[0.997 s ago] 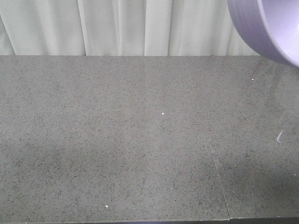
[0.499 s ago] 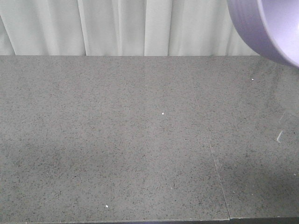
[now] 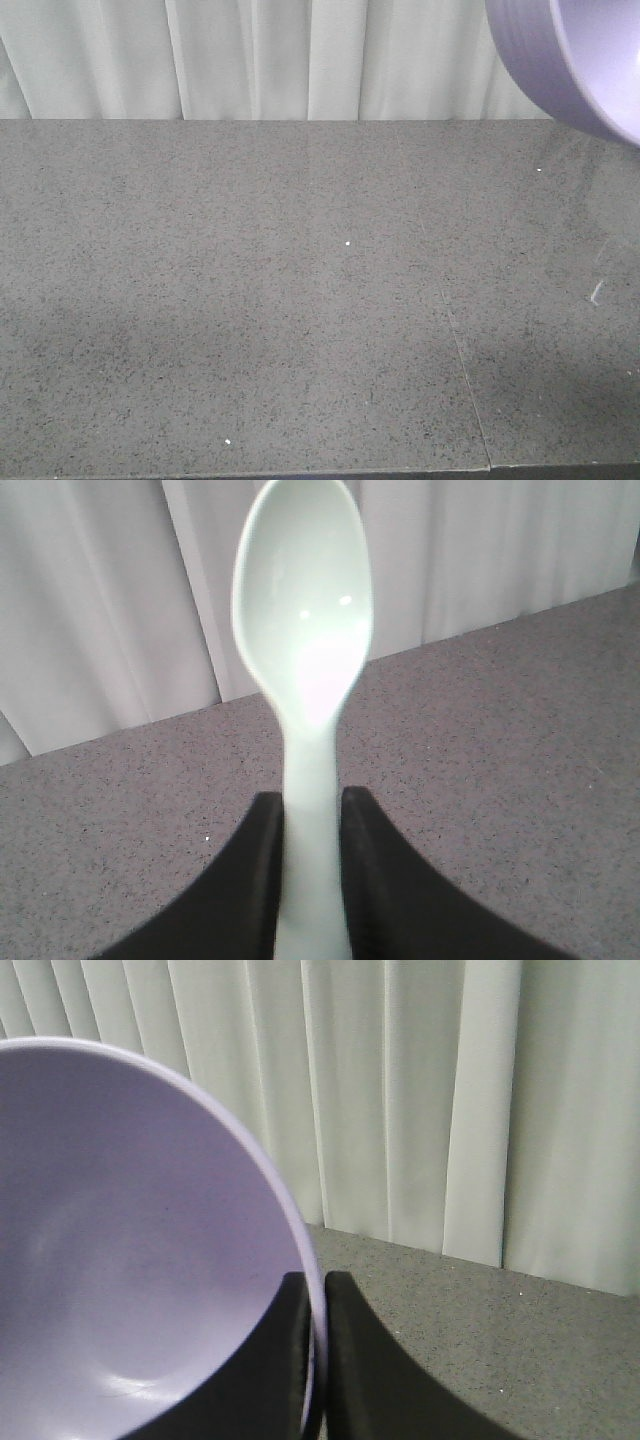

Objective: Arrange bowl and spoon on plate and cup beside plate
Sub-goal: 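Grip the bowl rim with the right gripper and lift it, then turn the base away from the counter holding spoon and bowl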

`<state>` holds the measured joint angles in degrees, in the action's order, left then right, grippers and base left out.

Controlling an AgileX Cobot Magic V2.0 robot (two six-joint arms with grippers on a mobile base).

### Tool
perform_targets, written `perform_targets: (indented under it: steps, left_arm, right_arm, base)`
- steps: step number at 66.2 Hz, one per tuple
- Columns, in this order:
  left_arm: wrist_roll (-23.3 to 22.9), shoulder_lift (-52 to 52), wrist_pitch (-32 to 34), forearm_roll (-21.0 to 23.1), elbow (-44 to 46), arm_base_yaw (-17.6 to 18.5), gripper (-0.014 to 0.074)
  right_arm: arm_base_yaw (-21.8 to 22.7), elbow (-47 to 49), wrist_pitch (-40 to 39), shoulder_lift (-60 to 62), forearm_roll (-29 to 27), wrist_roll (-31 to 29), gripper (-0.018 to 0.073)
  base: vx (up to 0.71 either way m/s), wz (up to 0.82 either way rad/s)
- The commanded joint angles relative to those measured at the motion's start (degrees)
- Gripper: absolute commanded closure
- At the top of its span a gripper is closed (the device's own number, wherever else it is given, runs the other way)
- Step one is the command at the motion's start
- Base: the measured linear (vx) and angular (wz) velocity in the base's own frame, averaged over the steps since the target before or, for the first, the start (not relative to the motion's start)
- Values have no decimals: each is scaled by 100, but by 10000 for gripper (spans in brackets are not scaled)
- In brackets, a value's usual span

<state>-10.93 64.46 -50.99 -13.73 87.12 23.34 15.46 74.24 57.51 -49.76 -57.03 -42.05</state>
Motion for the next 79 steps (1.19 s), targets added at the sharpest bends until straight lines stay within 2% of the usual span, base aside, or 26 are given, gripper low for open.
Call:
perform_targets:
  steps: [1, 41, 79]
  left_arm:
    - [-50, -99, 352, -61, 160, 11, 603]
    - [-44, -99, 353, -61, 160, 11, 603]
    - [-44, -99, 353, -61, 160, 11, 603]
  right_arm:
    - [11, 134, -269, 9, -326, -41, 564]
    - [11, 134, -264, 9, -326, -41, 564]
    - [11, 134, -264, 9, -326, -41, 564]
  base:
    - [0, -1]
    - [0, -6]
    - [1, -22]
